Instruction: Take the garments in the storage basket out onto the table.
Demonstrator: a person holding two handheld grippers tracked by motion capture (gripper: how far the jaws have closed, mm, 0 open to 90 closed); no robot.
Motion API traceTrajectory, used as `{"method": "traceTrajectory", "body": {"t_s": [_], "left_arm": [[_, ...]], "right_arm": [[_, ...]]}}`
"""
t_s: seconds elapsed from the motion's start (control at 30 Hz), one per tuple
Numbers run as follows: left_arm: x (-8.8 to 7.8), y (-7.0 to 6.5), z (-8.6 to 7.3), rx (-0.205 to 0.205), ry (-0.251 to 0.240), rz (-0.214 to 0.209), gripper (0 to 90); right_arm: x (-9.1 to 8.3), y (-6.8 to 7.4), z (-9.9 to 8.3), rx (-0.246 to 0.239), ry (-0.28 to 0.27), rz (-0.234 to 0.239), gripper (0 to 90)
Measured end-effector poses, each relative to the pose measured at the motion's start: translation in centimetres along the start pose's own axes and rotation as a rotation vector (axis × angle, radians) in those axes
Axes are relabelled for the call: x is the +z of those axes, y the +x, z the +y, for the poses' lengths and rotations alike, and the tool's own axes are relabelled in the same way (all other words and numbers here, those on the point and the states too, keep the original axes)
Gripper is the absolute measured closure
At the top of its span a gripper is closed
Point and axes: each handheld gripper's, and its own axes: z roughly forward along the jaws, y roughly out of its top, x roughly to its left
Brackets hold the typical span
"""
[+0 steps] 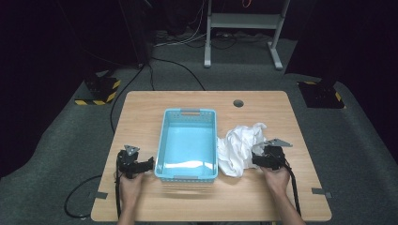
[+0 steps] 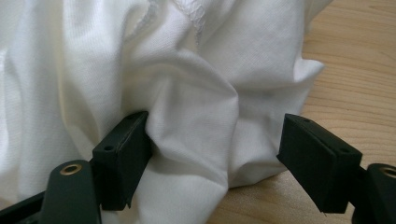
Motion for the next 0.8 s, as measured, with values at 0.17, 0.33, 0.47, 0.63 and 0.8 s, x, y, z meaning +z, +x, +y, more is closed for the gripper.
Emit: {"method": "traceTrajectory", "body": {"t_s": [0.17, 0.33, 0.47, 0.63, 0.8], "left_arm": [[0.0, 0.0, 0.0, 0.0, 0.0, 0.0, 9.7], [0.0, 0.0, 0.0, 0.0, 0.0, 0.0, 9.7], [0.0, 0.0, 0.0, 0.0, 0.0, 0.0, 9.7], [0.0, 0.0, 0.0, 0.0, 0.001, 0.0, 9.7], [0.0, 0.0, 0.0, 0.001, 0.0, -0.001, 9.7]], "right_arm": [[0.1, 0.1, -0.1, -0.003, 0.003, -0.005, 24.5], [0.2, 0.2, -0.1, -0.006, 0.005, -0.007, 24.2], [0.4, 0.2, -0.2, -0.004, 0.004, -0.006, 23.7], [0.8, -0.4, -1.2, 0.049, -0.02, 0.018, 22.5], [0.8, -0.6, -1.2, 0.055, -0.016, 0.027, 22.1]]}}
